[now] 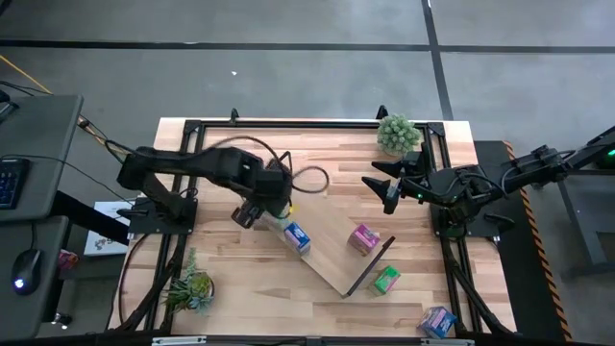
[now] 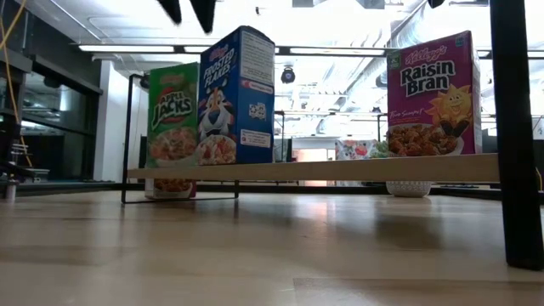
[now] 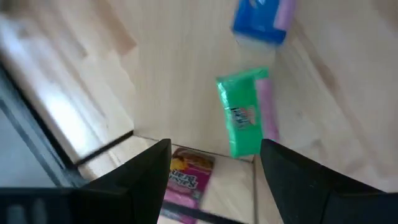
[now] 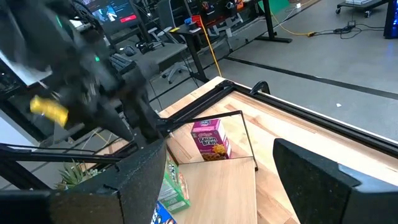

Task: Stack cereal on shelf
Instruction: Put the left green cereal box on the shelf

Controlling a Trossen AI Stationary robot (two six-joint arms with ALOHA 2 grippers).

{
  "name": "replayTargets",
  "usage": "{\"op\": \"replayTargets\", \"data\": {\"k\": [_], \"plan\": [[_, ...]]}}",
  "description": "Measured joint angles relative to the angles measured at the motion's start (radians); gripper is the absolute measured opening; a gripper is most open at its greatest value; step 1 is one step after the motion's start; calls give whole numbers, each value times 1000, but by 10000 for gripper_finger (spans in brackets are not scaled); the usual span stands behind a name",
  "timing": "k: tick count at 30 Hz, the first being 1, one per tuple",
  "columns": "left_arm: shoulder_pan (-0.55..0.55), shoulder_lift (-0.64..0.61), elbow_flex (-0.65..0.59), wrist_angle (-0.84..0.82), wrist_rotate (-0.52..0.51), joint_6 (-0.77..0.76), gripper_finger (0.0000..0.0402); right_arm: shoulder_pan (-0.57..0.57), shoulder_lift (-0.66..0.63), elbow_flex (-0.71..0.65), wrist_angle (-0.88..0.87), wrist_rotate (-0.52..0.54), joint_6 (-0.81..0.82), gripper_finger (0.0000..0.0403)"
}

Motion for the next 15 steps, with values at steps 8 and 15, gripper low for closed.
{"op": "replayTargets", "data": {"k": [8, 15], "plan": [[122, -318, -207, 376, 32, -409, 231, 0, 0, 0, 9, -4, 45, 288], [170, -704, -652, 792, -186, -699, 222, 0, 0, 0, 41, -7, 36, 288]]}}
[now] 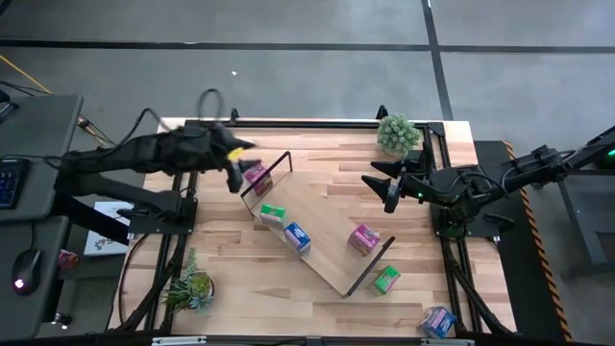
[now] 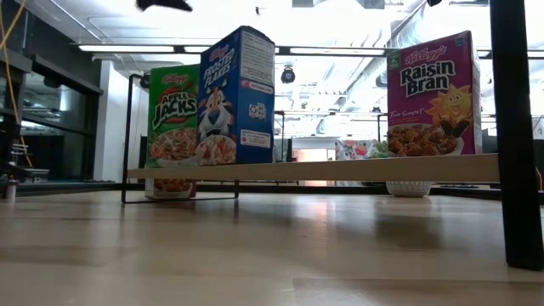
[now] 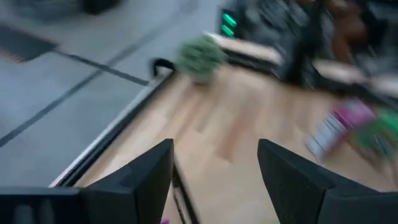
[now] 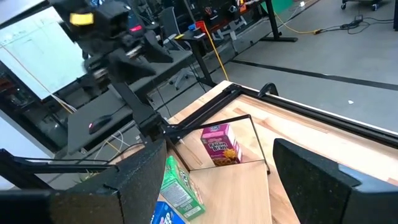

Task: Stack cereal on shelf
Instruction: Put the left green cereal box on the shelf

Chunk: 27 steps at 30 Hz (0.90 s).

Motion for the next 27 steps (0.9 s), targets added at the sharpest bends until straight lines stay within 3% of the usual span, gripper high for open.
{"op": "replayTargets", "data": {"k": [3, 7, 13, 17, 21, 25, 27], "plan": [[25, -69, -89, 11, -47, -146, 222, 0, 0, 0, 4, 0, -1, 288], [52, -72, -114, -8, 2, -254, 222, 0, 0, 0, 5, 0, 0, 288], [45, -14, -53, 14, 194, -104, 220, 0, 0, 0, 5, -1, -2, 288], [4, 109, 40, -10, 264, -12, 202, 0, 0, 0, 5, -1, -2, 288], [-74, 289, 161, -41, 303, 122, 145, 0, 0, 0, 5, -1, -2, 288], [-130, 488, 294, -195, 305, 239, 41, 0, 0, 0, 4, -1, -3, 288], [-129, 582, 356, -286, 309, 234, 11, 0, 0, 0, 0, -1, -4, 288]]}}
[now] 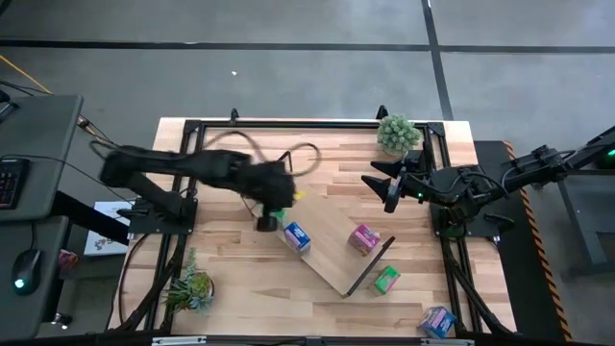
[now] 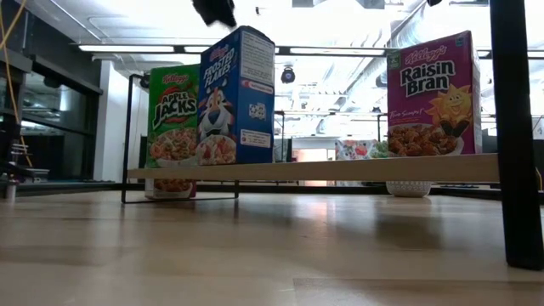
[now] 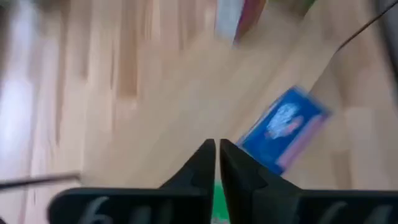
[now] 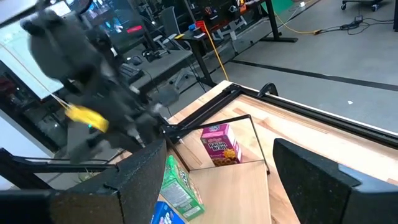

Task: Stack cereal on shelf
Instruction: Put the left green cereal box on the shelf

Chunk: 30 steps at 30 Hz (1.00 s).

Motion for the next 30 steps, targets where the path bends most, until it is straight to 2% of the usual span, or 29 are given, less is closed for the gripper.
{"op": "replayTargets", "data": {"k": [6, 12, 17, 20, 30], "plan": [[46, 233, 188, -217, -7, -24, 2, 0, 0, 0, -2, 0, -25, 288], [94, 367, 322, -396, 17, -33, 1, 0, 0, 0, -2, -1, -25, 288], [117, 409, 340, -455, 16, -53, 0, 0, 0, 0, -3, -1, -25, 288], [127, 410, 340, -459, 72, -60, 0, 0, 0, 0, -6, -1, -25, 288], [118, 409, 340, -471, 143, -77, 0, 0, 0, 0, -17, -1, -25, 288]]}}
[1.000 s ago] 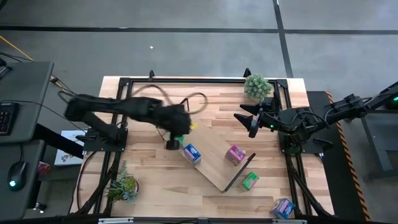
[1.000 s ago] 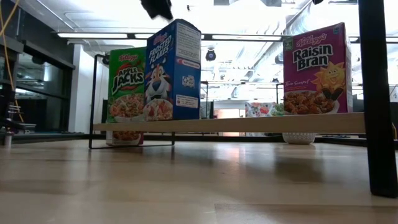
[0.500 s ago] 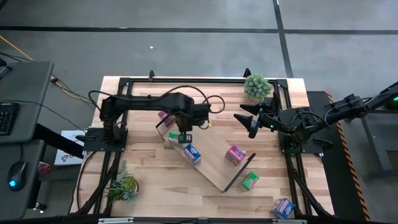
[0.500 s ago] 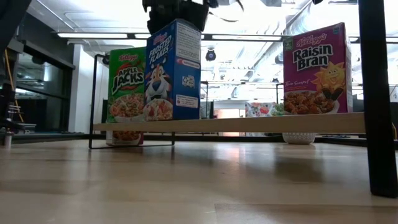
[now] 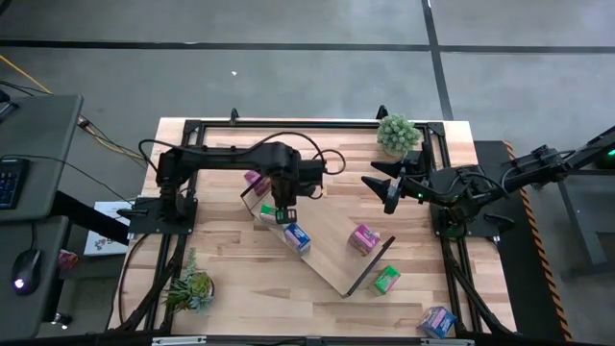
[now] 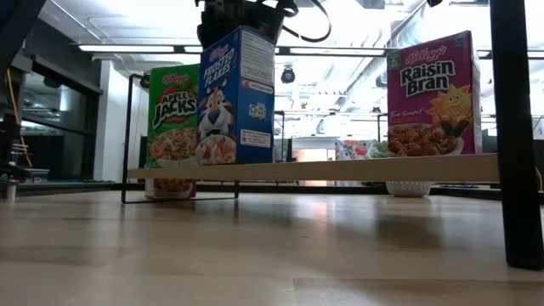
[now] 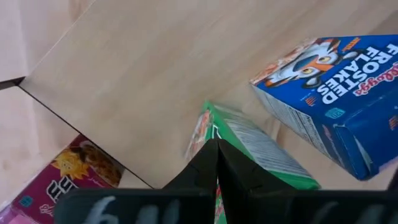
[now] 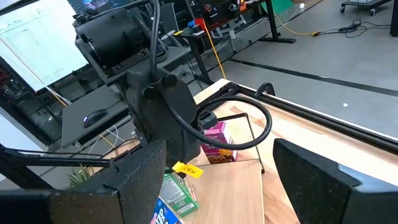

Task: Stack cereal on shelf
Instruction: Put the left green cereal box on the shelf, then put the violet cereal box on the shelf aligned with the other violet cereal box

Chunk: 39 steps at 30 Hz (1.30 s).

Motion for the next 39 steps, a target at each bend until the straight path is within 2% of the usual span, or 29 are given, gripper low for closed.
{"op": "replayTargets", "data": {"k": [3, 15, 22, 30, 34, 39], "plan": [[-7, 0, 0, 2, -25, -8, 0, 0, 0, 0, 0, 0, 0, 288], [-41, 0, 0, -9, -10, -17, 0, 0, 0, 0, 0, 0, 0, 288], [-46, 0, 0, -10, 35, -16, 0, 0, 0, 0, 0, 0, 0, 288], [-36, -5, 0, -10, 20, 10, 0, 0, 0, 0, 0, 0, 0, 288], [-8, -47, 0, -11, -31, 26, 0, 0, 0, 0, -1, 0, 0, 288], [33, -165, 0, 20, -81, 49, 0, 0, 0, 0, 0, 0, 0, 288]]}}
